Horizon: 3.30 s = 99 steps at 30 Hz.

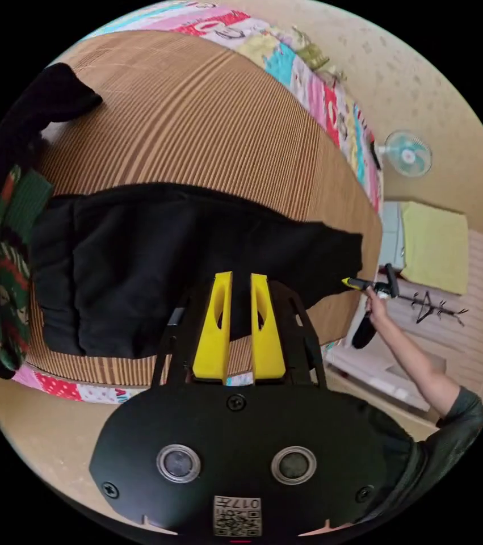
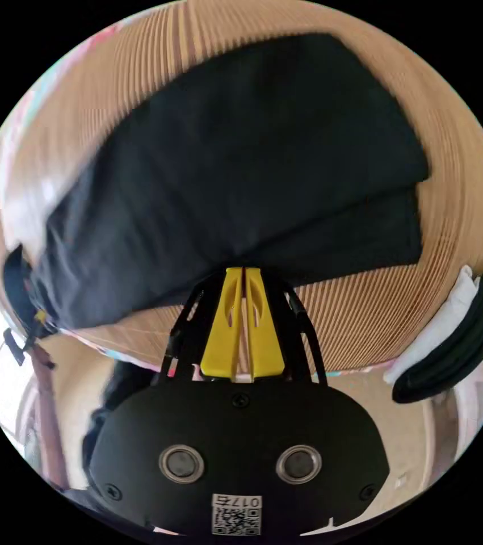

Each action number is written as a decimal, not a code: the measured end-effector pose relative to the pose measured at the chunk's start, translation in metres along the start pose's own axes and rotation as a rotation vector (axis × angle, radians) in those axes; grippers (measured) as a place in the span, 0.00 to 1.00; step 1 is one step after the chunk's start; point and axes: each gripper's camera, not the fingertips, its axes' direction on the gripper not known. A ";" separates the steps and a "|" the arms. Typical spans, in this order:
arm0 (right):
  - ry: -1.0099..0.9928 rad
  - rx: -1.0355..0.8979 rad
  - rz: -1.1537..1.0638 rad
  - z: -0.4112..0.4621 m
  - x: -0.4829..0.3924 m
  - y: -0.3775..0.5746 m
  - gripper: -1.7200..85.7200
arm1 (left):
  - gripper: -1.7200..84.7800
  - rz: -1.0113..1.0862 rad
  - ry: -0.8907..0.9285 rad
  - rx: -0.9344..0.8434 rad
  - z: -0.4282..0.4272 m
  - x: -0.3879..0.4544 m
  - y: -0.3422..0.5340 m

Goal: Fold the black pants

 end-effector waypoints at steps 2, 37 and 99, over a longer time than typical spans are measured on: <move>0.063 0.142 -0.023 0.008 -0.013 0.038 0.02 | 0.06 0.033 -0.190 -0.152 0.029 0.009 0.008; -0.460 0.567 0.426 -0.022 0.114 0.215 0.03 | 0.06 -0.323 -0.063 0.094 -0.124 -0.009 0.121; -0.957 0.114 0.283 0.008 0.079 0.135 0.02 | 0.16 0.706 0.354 0.067 0.014 0.222 0.093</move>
